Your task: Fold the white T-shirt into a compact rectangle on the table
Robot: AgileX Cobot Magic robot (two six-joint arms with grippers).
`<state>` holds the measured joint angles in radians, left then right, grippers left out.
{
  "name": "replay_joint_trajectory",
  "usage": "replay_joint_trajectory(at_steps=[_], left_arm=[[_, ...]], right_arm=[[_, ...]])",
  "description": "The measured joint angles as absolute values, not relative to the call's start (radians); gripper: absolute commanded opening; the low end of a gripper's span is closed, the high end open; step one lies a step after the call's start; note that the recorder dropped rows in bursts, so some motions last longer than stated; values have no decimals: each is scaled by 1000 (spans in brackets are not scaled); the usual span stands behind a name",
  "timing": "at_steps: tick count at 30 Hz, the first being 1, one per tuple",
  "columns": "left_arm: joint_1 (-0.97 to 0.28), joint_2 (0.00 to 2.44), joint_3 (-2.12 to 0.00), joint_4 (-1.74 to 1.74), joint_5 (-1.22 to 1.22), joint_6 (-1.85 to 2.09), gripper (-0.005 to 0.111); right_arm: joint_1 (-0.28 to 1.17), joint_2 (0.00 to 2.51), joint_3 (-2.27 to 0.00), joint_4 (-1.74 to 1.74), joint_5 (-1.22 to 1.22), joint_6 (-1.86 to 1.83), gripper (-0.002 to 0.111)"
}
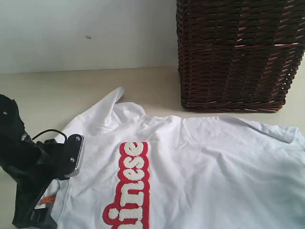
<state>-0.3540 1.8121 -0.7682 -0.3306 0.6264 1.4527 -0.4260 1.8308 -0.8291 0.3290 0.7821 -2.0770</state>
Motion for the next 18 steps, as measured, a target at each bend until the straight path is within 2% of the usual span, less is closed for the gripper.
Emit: replay_joint_trajectory(at_steps=[18], left_arm=[[-356, 1814, -770, -331, 618, 1401, 105]], right_arm=[[-426, 1833, -829, 334, 788, -2014, 103]])
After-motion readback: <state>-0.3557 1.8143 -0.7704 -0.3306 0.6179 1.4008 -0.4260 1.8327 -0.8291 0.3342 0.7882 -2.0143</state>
